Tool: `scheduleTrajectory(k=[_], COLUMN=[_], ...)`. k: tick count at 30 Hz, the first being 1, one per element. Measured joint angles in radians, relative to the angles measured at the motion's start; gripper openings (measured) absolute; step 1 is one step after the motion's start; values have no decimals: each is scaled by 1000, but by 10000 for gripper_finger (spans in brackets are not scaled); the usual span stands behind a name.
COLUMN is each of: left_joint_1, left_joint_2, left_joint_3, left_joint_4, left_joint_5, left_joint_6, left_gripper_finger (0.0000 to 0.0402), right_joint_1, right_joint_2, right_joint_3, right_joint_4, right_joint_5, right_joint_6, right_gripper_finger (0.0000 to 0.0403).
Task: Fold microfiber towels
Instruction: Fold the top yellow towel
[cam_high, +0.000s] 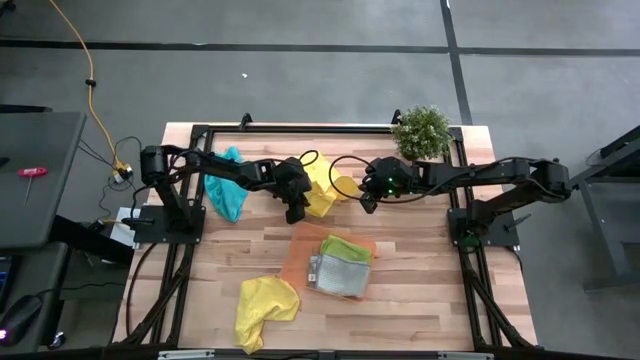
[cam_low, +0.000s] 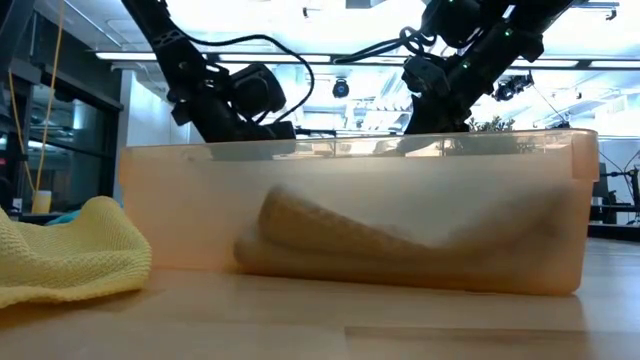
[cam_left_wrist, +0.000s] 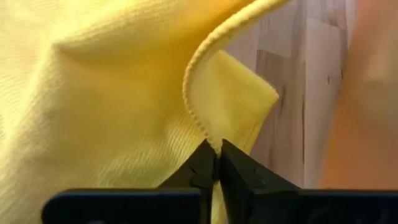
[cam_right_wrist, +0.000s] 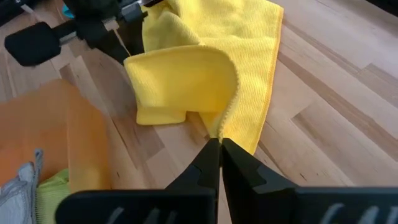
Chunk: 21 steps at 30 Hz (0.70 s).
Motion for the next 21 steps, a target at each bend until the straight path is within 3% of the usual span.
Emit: scheduleTrajectory(k=[4, 10, 15, 21], left_joint_1=[13, 106, 215, 359], left_joint_2=[-67, -295, -469, -492], left_joint_3=[13, 78, 185, 372], left_joint_4=[-61, -237, -380, -560], left_joint_5=[-5, -26, -65, -104], left_joint_6=[-5, 59, 154, 282], left_gripper_finger=[7, 2, 1, 0], right_joint_1=[0, -26, -76, -213], right_joint_2=[-4, -42, -43, 23], right_joint_3=[0, 26, 195, 431], right_joint_4=[9, 18, -125, -342], right_joint_5=[0, -4, -9, 1], right_joint_6=[-4, -8, -122, -305], right_gripper_finger=[0, 0, 0, 0])
